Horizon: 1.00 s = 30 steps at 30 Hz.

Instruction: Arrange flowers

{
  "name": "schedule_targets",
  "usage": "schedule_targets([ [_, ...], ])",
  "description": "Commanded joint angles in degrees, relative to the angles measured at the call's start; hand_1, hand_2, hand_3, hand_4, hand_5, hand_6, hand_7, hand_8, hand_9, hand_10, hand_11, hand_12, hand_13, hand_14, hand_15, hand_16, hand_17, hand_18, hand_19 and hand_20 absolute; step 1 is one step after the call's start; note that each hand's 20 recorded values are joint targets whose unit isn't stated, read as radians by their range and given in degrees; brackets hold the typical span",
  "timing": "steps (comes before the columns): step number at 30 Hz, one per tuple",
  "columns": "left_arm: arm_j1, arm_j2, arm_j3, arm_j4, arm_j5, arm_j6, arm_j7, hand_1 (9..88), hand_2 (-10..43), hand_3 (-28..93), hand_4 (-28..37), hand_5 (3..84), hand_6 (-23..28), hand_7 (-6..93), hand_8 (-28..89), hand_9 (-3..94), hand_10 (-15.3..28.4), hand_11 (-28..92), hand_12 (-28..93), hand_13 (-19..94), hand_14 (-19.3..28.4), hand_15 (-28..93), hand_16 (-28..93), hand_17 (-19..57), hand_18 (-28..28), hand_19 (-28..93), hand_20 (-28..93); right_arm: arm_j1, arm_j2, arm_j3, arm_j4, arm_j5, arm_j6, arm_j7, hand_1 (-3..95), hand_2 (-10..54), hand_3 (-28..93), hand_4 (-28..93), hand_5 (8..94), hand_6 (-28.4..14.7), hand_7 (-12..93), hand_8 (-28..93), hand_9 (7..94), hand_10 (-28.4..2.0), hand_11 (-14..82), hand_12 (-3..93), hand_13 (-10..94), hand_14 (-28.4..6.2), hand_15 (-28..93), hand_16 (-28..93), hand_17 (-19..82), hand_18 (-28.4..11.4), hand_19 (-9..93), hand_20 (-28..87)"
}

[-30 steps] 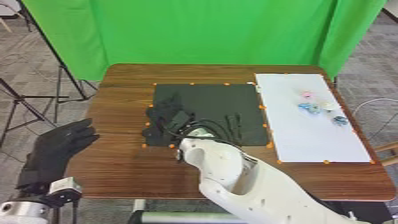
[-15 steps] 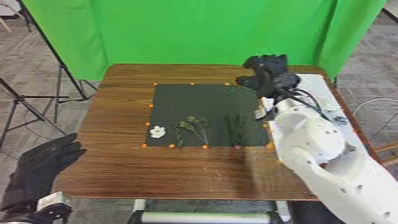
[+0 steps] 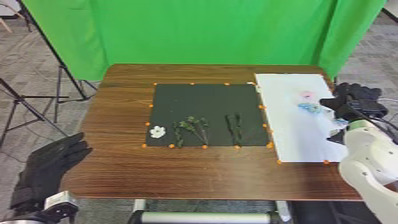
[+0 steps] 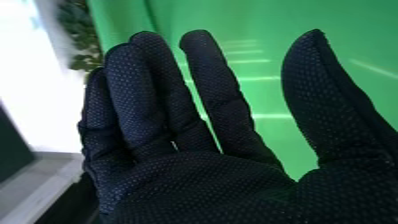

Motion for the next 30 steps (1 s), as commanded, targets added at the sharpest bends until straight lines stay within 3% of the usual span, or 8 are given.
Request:
schedule_targets([
  [1,-0.74,0.92,1.59,0.28,0.18,-0.33,0.57,27.0,6.0,83,-13.5,46.3,14.1,14.5,-9,38.7,22.1,36,9,27,28.3,59,-13,-9.9,21.2,56,12,0.11,0.93,0.99,3.97,-0.62,-3.62,2.08,19.2,4.6,85,-25,53.4,-9.1,21,-13,48.6,-23.6,36.5,18.6,35,-25.1,78,13,9,-28.4,69,39],
  [9,-1.98,1.78,3.12,0.74,0.08,-0.44,0.76,27.1,6.1,83,-13.6,46.3,14.2,14.4,-9,38.6,22.2,37,9,27,28.2,59,-12,-9.9,21.1,56,12,3.85,0.72,-1.05,8.86,-0.41,-8.52,3.81,19.7,3.5,85,-25,52.0,-9.0,21,-13,47.3,-23.4,35.1,18.4,34,-25.0,78,13,9,-28.4,69,38],
  [18,-2.70,1.79,3.42,0.95,0.39,-0.81,0.24,27.0,6.0,83,-13.4,46.2,14.1,14.5,-9,38.7,22.2,36,9,27,28.3,59,-13,-9.9,21.1,56,12,6.11,0.11,-2.53,11.23,-0.40,-10.20,4.84,19.9,2.8,85,-25,50.8,-9.1,20,-13,46.6,-23.4,33.4,18.2,33,-25.1,78,13,9,-28.4,69,37],
  [30,-2.99,2.05,4.30,1.29,-0.28,-0.47,1.58,27.2,6.2,83,-13.4,46.3,14.2,14.4,-9,38.6,22.1,37,9,27,28.3,59,-12,-9.9,21.1,56,12,9.63,-2.93,-4.82,15.59,0.27,-13.78,5.36,19.9,2.4,85,-26,50.2,-9.0,20,-13,46.6,-23.2,32.9,18.4,34,-24.9,78,13,9,-28.4,68,38],
])
